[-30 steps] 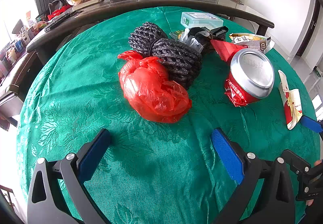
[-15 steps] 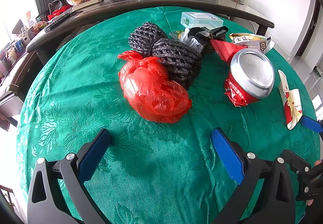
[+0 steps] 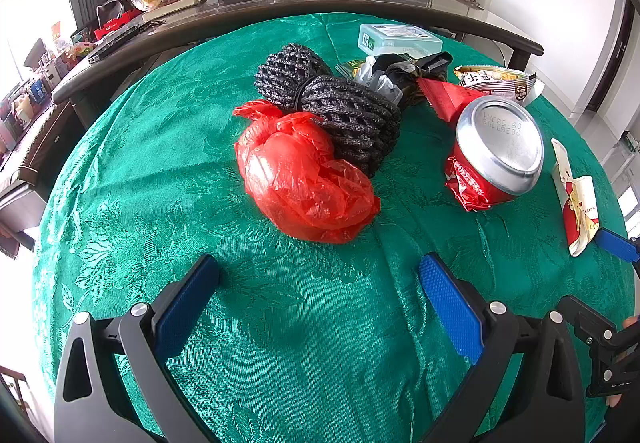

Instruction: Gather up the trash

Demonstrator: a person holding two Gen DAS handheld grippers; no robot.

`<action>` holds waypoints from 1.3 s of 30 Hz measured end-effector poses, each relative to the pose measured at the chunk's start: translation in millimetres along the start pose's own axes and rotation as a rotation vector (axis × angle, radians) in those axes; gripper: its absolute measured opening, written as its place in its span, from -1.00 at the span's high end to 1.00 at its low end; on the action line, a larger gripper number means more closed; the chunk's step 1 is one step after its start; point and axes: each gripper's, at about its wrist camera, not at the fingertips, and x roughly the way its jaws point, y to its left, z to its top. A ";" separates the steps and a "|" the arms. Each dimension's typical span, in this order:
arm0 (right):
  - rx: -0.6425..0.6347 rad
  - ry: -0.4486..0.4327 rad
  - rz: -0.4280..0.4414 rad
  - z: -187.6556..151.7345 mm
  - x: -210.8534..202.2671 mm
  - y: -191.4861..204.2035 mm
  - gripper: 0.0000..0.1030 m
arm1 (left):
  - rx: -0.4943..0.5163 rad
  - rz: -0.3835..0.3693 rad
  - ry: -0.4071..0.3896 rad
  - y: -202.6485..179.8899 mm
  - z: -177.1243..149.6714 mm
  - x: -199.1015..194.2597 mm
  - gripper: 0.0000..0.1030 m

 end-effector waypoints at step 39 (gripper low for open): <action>-0.001 0.000 -0.001 -0.2 -0.1 0.1 -0.91 | -0.099 0.049 0.017 72.2 6.7 -23.1 -0.92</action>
